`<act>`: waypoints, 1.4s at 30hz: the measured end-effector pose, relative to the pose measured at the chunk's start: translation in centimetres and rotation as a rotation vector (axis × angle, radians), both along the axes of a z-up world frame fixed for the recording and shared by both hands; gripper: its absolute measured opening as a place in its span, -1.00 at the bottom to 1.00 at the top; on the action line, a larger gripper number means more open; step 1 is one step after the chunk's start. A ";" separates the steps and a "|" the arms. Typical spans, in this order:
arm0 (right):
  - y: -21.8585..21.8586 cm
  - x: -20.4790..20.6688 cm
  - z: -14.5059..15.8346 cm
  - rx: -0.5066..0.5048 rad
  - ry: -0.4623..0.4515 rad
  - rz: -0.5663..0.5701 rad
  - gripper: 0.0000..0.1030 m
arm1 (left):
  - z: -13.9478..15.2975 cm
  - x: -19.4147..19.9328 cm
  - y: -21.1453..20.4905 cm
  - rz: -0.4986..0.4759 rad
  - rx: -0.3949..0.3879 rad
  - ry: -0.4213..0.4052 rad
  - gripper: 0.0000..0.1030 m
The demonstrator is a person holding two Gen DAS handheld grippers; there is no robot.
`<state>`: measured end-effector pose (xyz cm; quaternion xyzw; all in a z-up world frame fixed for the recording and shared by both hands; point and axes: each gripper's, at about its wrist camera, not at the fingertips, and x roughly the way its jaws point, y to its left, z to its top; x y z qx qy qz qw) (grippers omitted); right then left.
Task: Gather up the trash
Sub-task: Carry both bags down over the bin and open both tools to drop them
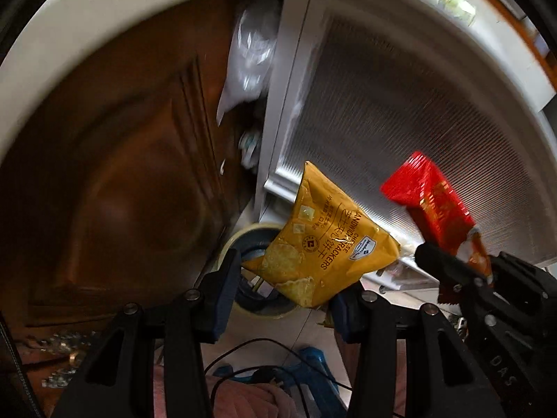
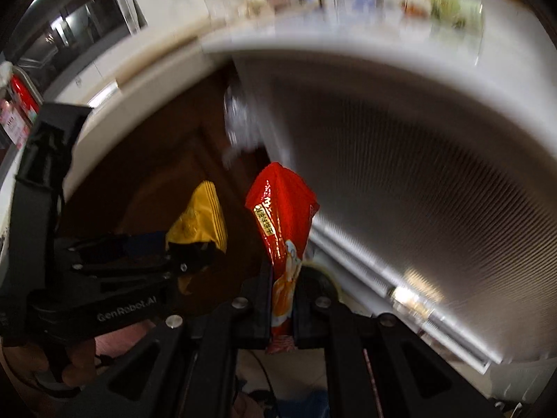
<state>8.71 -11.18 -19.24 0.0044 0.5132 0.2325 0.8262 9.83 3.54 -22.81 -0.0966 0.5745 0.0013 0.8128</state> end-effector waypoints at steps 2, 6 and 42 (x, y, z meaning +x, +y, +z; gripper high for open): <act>0.3 0.4 -2.5 -0.017 0.053 0.007 -0.85 | -1.6 -0.2 0.1 0.006 0.000 0.019 -0.12; 0.5 1.2 -6.4 -0.025 0.147 0.011 -0.85 | -4.5 -0.6 0.2 0.012 0.002 0.052 -0.12; 2.0 7.1 -26.7 -0.041 0.513 -0.079 -0.52 | -23.6 3.7 0.0 0.056 -0.169 0.309 -0.07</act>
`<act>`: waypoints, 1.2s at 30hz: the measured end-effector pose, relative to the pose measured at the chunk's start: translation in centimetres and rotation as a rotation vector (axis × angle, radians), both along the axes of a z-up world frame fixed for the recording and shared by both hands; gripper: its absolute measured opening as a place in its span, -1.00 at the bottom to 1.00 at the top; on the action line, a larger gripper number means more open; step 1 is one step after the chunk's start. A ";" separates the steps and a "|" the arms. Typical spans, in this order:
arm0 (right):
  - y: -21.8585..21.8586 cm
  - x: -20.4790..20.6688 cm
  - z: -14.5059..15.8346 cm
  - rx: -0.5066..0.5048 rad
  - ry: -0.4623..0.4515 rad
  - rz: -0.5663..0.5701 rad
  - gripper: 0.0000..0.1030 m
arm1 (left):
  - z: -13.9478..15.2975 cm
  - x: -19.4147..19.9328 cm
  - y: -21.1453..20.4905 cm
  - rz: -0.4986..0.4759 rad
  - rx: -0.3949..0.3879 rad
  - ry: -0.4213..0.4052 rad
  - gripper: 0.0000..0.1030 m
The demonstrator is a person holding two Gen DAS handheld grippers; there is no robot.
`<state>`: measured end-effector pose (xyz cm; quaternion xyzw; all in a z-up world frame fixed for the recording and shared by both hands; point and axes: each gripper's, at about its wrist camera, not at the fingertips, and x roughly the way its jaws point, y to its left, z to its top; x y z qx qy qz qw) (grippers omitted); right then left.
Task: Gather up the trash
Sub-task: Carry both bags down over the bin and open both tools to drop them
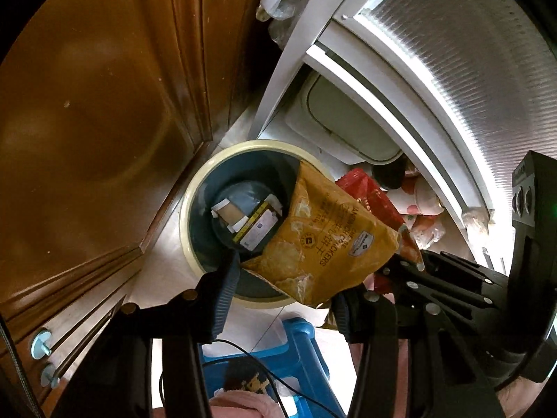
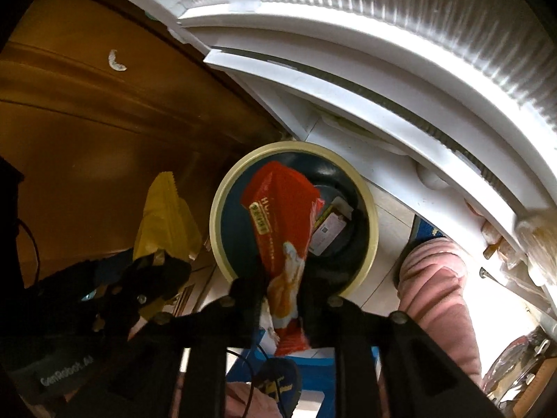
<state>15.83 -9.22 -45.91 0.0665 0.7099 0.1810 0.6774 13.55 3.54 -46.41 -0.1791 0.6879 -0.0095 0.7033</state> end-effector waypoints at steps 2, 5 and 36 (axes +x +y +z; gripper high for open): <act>0.2 0.1 -0.2 0.000 0.002 0.001 -0.48 | -0.3 0.1 0.1 -0.001 0.003 0.005 -0.07; 0.3 0.4 -0.5 -0.014 0.003 0.000 -0.36 | -0.2 -0.1 0.4 0.007 0.001 0.010 -0.06; -0.5 0.8 -0.9 -0.036 -0.007 -0.003 0.45 | 0.9 -0.4 1.6 0.059 0.014 0.008 0.66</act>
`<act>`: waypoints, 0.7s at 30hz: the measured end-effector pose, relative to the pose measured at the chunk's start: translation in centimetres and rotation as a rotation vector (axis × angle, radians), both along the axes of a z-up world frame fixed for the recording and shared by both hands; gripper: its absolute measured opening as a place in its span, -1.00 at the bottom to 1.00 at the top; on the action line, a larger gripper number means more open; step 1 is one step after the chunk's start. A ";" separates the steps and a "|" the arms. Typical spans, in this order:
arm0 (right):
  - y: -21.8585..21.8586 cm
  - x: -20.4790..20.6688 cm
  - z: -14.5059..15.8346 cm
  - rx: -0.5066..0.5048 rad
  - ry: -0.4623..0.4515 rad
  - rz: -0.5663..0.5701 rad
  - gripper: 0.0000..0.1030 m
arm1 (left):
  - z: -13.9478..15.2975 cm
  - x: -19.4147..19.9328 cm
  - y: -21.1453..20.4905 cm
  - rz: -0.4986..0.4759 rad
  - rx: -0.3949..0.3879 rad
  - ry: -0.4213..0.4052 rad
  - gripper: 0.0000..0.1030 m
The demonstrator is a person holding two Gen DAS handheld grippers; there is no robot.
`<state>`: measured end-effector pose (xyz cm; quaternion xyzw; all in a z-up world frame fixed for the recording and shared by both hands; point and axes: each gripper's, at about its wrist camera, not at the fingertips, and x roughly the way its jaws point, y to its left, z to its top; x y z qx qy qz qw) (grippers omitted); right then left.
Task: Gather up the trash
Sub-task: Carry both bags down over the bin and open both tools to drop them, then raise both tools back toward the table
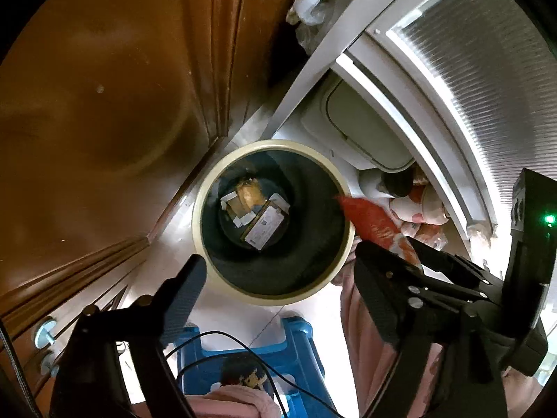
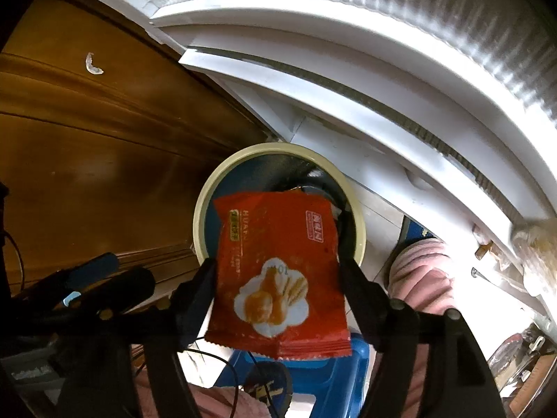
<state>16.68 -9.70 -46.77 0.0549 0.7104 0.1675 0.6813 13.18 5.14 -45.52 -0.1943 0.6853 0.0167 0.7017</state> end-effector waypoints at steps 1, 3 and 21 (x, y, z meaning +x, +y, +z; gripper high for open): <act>0.0 0.0 0.1 0.003 0.001 -0.001 0.48 | 0.3 0.0 0.0 -0.002 0.009 -0.004 0.66; 0.0 -0.1 0.2 0.007 0.000 -0.002 0.52 | 0.9 -0.2 0.0 -0.004 0.016 -0.009 0.66; -2.3 -4.1 11.8 0.102 -0.124 0.020 0.52 | 15.7 -3.6 1.4 0.020 -0.038 -0.248 0.66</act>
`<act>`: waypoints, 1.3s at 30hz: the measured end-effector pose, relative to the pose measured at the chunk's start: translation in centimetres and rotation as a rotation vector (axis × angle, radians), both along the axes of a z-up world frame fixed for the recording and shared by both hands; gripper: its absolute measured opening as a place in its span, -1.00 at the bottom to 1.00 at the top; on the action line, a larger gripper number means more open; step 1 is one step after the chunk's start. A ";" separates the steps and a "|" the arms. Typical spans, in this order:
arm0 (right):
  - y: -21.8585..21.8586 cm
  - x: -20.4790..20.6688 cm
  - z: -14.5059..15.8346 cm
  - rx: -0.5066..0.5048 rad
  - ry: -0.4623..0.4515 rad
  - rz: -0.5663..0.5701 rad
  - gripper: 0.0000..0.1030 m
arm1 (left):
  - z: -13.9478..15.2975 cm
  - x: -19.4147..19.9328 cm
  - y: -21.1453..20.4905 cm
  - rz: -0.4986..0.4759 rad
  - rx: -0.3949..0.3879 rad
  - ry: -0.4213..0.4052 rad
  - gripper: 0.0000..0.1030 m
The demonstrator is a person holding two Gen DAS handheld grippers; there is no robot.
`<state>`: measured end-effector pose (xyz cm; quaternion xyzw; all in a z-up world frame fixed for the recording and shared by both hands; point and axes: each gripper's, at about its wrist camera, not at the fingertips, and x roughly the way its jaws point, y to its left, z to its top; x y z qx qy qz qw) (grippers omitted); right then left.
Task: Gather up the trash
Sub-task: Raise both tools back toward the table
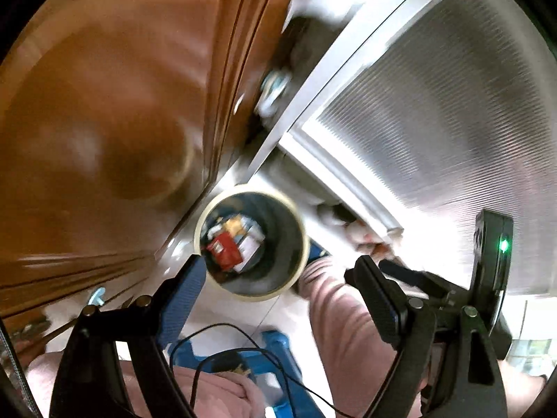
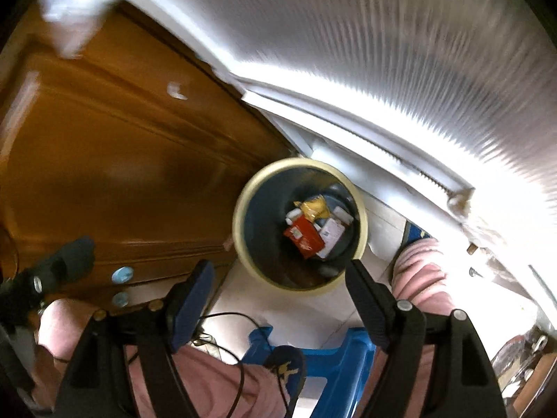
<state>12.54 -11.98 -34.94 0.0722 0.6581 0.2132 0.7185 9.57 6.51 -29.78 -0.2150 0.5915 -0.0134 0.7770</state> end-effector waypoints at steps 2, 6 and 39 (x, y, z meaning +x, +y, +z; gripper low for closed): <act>-0.2 -0.9 2.8 0.022 -0.041 0.023 0.52 | 2.4 -0.3 -0.2 -0.005 -0.002 -0.048 0.66; -0.4 -2.3 7.8 0.040 -0.135 0.059 0.52 | 7.7 -0.7 -1.1 -0.040 0.008 -0.152 0.66; -5.1 12.9 34.8 -0.088 -0.809 0.092 0.46 | 30.7 19.5 -3.7 -0.315 0.454 -0.506 0.66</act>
